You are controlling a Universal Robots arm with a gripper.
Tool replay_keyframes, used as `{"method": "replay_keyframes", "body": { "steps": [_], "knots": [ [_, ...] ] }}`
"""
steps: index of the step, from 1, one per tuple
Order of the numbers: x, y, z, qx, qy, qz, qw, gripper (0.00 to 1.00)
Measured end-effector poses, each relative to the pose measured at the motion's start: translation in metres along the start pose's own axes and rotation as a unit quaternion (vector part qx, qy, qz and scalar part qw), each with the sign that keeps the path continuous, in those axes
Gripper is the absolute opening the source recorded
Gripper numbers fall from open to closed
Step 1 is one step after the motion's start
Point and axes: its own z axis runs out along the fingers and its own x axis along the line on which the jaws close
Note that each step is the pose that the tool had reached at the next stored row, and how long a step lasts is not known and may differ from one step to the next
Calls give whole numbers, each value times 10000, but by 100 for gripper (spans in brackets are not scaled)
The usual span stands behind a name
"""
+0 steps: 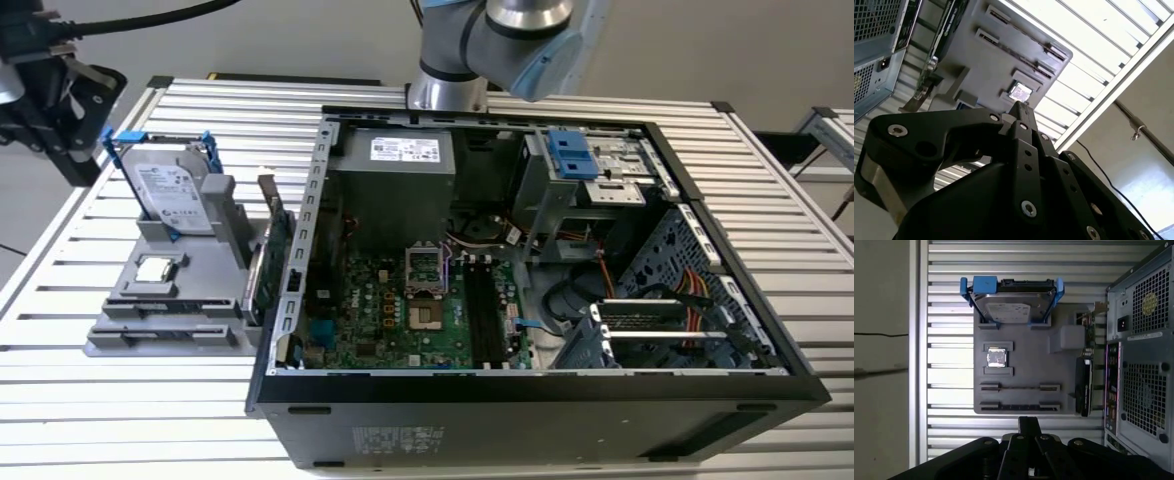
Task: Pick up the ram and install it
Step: 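Pick up the ram and move it above insertion slot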
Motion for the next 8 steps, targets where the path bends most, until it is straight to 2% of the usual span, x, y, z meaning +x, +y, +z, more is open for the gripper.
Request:
{"method": "replay_keyframes", "body": {
  "steps": [8],
  "knots": [
    [-1, -62, -2, 0, 8, 0, 10000, 0]
  ]
}}
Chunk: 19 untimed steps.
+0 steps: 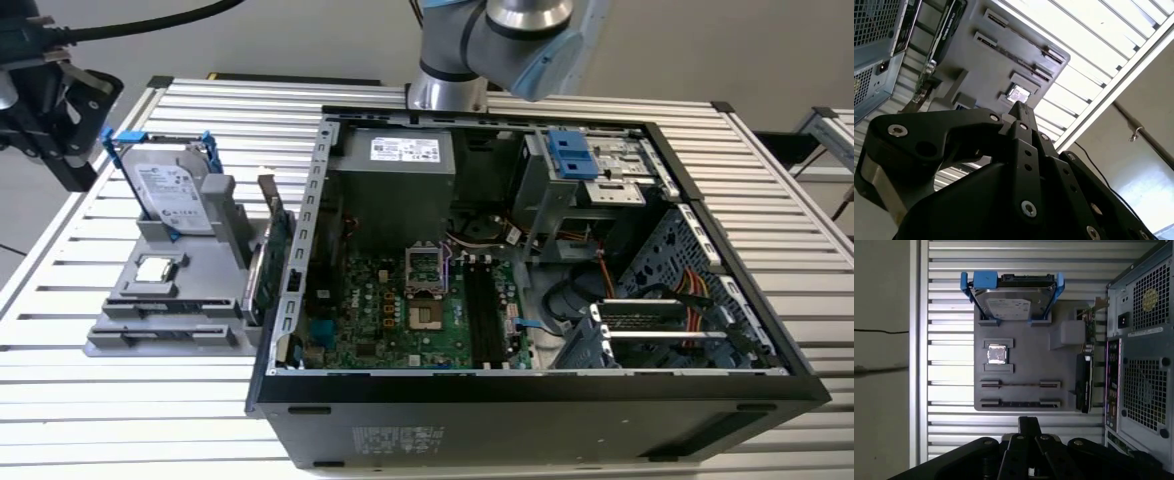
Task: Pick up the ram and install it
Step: 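Pick up the ram and move it above insertion slot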
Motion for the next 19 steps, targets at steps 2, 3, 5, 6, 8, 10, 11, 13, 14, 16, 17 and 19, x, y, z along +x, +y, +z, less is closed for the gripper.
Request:
{"method": "replay_keyframes", "body": {
  "steps": [2, 3, 5, 6, 8, 10, 11, 13, 14, 16, 17, 19],
  "knots": [
    [0, -19, -1, 0, 2, 0, 10000, 0],
    [0, -29, -2, 0, 4, 0, 10000, 0],
    [0, -48, -3, 0, 6, 1, 10000, 0],
    [0, -58, -3, 0, 7, 1, 10000, 0],
    [-1, -77, -4, 0, 10, 1, 10000, 0],
    [0, -90, -5, 0, 11, 1, 10000, 0],
    [0, -95, -5, 1, 11, 1, 10000, 0],
    [0, -97, -6, 0, 11, -2, 10000, 0],
    [0, -97, -5, 0, 11, -5, 10000, 0],
    [-1, -100, -5, 0, 12, -10, 10000, 0],
    [0, -100, -5, 0, 12, -11, 10000, 0],
    [-1, -100, -5, 0, 12, -22, 10000, 0]
  ]
}}
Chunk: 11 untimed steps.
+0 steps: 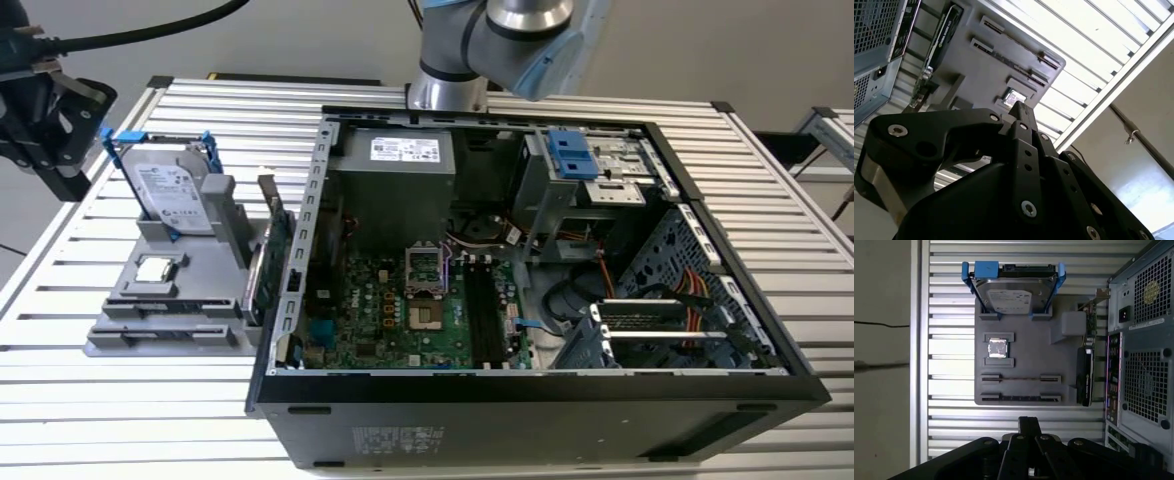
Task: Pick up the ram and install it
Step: 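Pick up the ram and move it above insertion slot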
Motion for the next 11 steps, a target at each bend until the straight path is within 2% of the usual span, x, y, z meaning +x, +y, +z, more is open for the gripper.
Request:
{"method": "replay_keyframes", "body": {
  "steps": [11],
  "knots": [
    [0, 0, 0, 0, 2, -30, 10000, 0]
  ]
}}
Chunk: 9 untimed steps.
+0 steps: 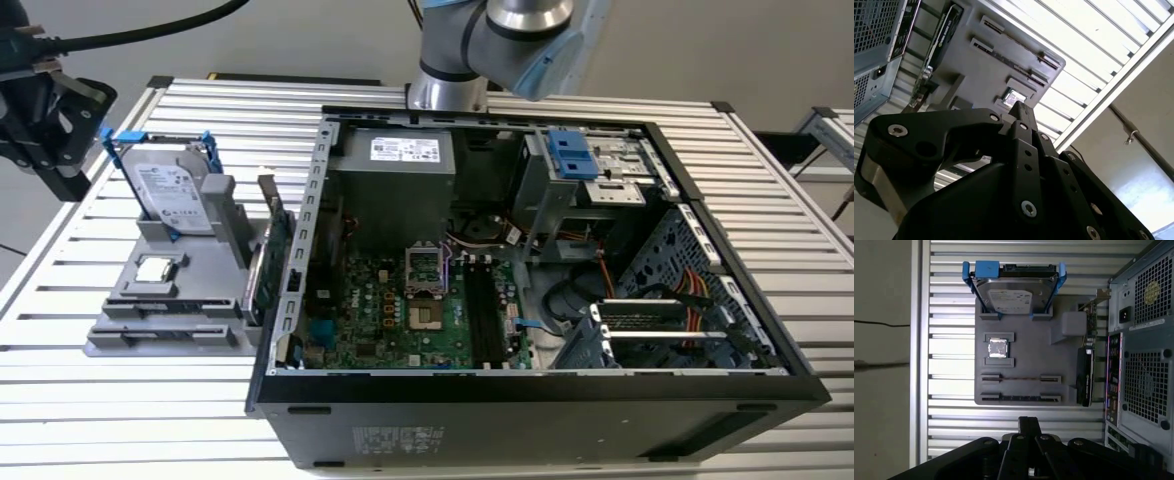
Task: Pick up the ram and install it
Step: 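Pick up the ram and move it above insertion slot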
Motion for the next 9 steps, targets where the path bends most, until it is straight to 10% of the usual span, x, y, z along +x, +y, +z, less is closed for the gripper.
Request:
{"method": "replay_keyframes", "body": {
  "steps": [9],
  "knots": [
    [0, 0, 0, 1, 7, -156, 9999, 0]
  ]
}}
